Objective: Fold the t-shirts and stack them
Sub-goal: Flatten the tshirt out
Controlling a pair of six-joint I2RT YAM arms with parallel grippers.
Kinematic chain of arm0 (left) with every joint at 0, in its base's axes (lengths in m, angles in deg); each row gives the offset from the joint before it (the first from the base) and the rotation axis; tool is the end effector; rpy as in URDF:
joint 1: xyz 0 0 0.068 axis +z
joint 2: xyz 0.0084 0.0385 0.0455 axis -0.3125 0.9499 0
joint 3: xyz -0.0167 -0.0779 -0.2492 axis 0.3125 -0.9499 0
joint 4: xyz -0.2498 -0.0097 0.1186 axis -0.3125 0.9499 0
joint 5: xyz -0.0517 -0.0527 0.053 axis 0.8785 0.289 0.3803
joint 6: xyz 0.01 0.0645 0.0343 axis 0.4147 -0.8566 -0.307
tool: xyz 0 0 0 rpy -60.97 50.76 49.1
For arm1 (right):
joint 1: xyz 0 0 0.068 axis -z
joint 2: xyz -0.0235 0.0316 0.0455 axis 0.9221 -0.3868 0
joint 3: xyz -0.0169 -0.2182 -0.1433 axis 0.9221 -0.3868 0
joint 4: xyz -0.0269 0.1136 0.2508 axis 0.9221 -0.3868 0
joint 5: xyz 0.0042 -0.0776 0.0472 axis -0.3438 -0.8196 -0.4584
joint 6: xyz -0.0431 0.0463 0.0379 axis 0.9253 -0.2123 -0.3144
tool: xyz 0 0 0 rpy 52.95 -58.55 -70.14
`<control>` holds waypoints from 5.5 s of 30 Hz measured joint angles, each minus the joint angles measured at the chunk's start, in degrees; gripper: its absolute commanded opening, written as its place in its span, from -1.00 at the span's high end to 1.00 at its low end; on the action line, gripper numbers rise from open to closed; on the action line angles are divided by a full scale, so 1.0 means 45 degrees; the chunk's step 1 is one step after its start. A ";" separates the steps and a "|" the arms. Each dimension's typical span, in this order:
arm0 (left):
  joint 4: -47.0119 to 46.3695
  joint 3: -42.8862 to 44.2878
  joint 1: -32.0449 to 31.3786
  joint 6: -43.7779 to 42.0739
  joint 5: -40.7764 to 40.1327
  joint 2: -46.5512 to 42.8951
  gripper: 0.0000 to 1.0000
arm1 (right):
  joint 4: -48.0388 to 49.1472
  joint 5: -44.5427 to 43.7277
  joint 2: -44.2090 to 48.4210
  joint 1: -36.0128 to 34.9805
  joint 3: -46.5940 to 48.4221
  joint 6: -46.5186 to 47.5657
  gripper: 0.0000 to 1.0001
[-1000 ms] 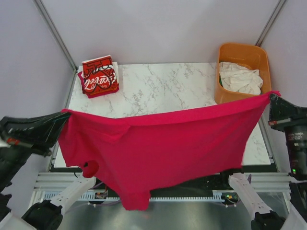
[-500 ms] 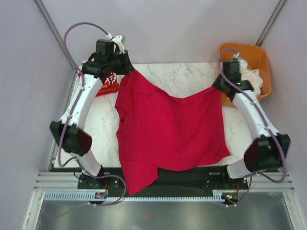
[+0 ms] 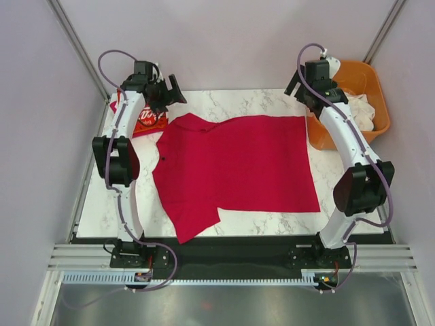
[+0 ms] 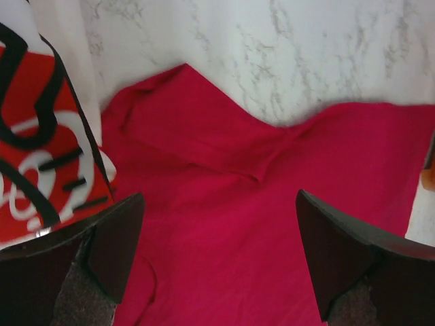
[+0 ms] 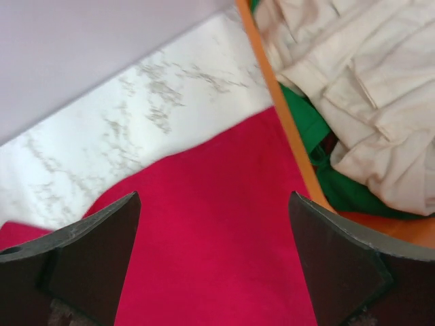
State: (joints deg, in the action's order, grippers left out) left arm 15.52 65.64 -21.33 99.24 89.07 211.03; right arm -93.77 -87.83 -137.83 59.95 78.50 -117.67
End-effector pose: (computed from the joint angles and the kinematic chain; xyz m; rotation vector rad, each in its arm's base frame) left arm 0.5339 -0.0485 0.2459 -0.2356 2.4320 -0.5816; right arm 0.4479 0.0375 0.3285 0.6092 2.0713 0.0243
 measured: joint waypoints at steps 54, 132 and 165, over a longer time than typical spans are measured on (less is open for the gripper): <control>-0.4056 -2.3450 -0.3298 0.6217 -0.3031 -2.0380 -0.90 | 0.3016 0.5119 1.0977 -0.2749 -1.6786 -0.2093 -0.92; -0.7524 -0.8296 -0.1885 0.4906 -0.4080 -0.1360 -0.15 | 0.2798 0.4930 0.6324 -0.3847 -1.1385 -0.0491 -0.96; -0.7451 -0.5484 -0.1885 0.5100 -0.3784 -0.0306 0.95 | 0.2827 0.4775 0.6062 -0.3847 -1.1385 -0.0146 -0.96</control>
State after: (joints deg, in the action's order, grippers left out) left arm -18.01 40.96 -29.81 122.19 72.05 209.65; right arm -81.05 -66.35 -110.55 42.64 27.27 -118.32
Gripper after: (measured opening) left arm 0.028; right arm 0.979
